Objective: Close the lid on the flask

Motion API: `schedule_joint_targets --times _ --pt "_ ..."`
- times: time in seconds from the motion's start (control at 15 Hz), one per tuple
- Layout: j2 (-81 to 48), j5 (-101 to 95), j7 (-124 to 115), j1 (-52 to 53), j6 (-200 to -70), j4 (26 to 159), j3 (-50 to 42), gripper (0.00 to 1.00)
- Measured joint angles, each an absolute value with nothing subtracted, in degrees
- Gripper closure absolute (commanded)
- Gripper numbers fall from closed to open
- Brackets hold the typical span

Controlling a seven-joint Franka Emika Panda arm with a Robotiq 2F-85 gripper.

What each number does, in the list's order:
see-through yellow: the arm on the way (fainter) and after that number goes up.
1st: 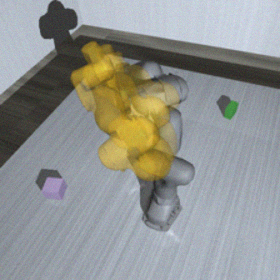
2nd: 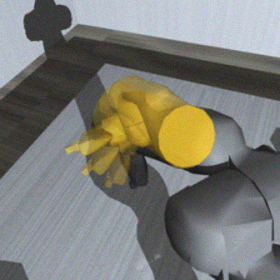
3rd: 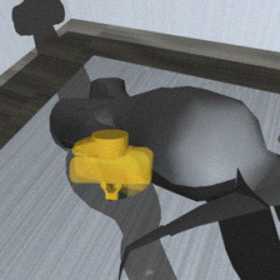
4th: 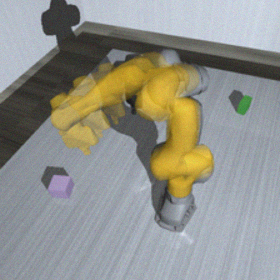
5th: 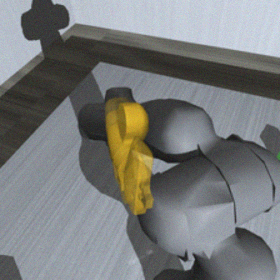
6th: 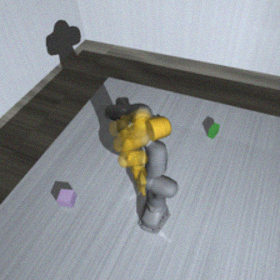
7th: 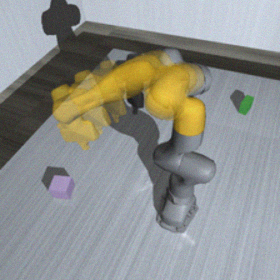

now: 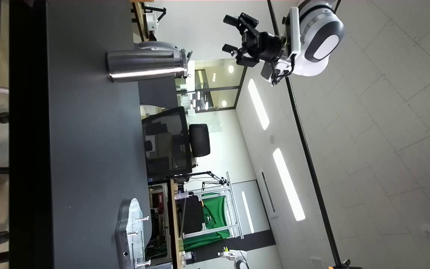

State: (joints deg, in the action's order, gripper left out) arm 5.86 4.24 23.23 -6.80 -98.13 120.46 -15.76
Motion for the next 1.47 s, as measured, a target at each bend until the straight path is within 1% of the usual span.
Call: schedule_joint_targets --times 0.07,0.33,0.73,0.8,0.87,1.47 --pt "4.63 5.12 23.6 -7.05 -99.57 119.65 -15.72 0.26" --pt "-1.48 10.08 24.11 -8.11 -103.67 115.04 -15.17 0.55" --pt "-8.55 14.71 24.08 -9.81 -104.01 108.52 -12.9 0.96" --pt "-9.18 14.94 24.05 -10.05 -104.01 107.89 -12.51 0.99" --pt "-9.65 15.06 24.04 -10.28 -104.01 107.41 -12.18 1.0" --pt "-11.38 15.59 24.03 -11.07 -104.36 106.85 -10.21 1.0"
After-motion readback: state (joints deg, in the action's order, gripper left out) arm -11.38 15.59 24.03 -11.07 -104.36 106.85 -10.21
